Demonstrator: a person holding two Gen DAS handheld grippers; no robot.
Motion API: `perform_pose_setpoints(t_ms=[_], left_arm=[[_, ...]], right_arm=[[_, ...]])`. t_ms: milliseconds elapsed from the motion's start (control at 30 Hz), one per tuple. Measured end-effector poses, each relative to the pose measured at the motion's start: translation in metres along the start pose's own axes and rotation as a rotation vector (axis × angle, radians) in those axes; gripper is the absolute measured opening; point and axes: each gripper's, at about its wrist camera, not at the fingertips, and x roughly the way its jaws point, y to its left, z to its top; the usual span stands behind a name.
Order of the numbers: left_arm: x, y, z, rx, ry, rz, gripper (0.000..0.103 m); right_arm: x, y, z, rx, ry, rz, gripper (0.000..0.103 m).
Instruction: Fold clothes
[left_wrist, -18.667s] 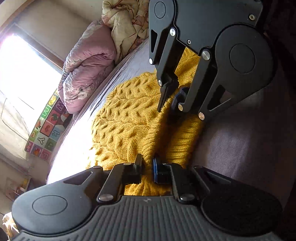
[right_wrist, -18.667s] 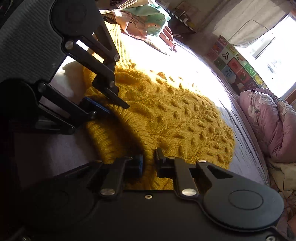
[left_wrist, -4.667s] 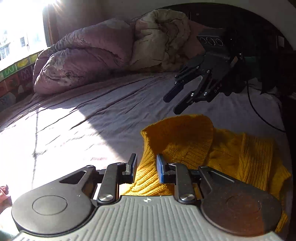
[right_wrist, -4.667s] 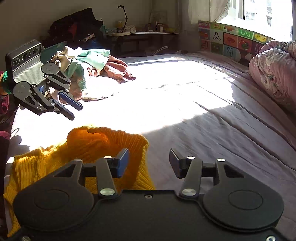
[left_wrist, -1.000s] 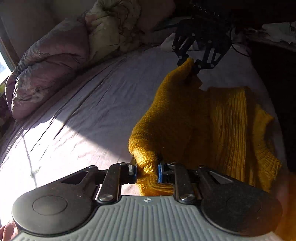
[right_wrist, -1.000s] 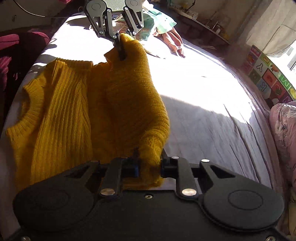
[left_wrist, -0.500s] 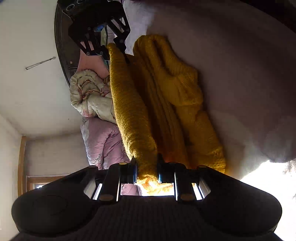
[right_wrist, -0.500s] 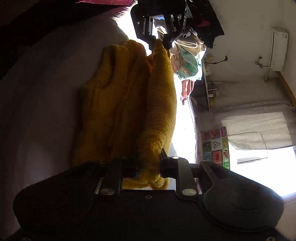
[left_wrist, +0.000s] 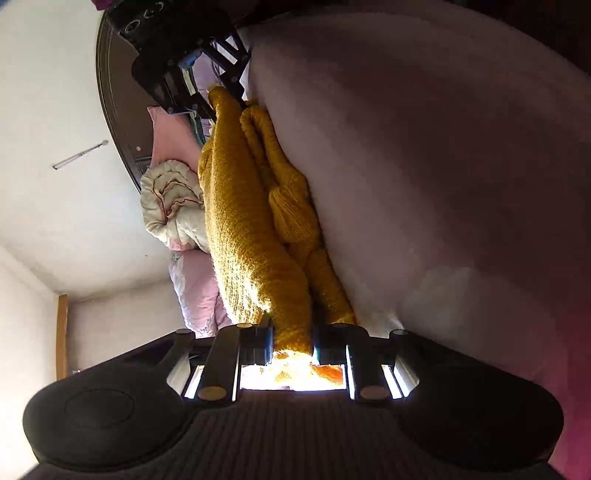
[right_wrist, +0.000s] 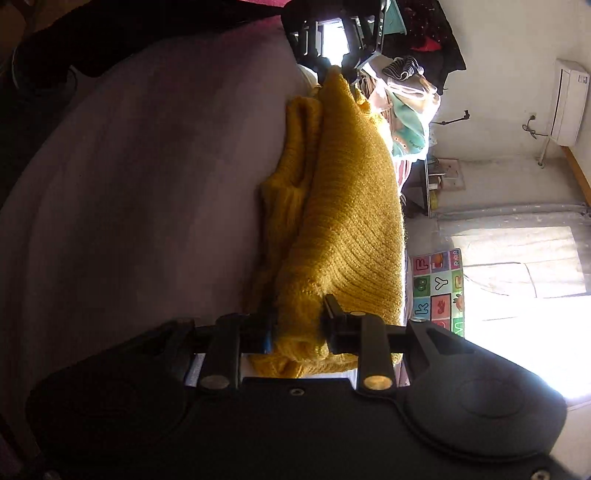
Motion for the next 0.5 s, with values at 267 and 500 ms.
perform_pose_setpoints(t_ms=[267,500], left_arm=[[-0.034,0.082,-0.008,-0.416,-0.009,-0.189,0.06],[0.02,0.179,-0.078,-1.56,0.108,-0.284,0.06]], right_arm=[[-0.06,-0.028,-0.001,0.194,-0.02,0.056,0.05],[-0.034,-0.128,-0.009,0.83,-0.089,-0.009,0.053]])
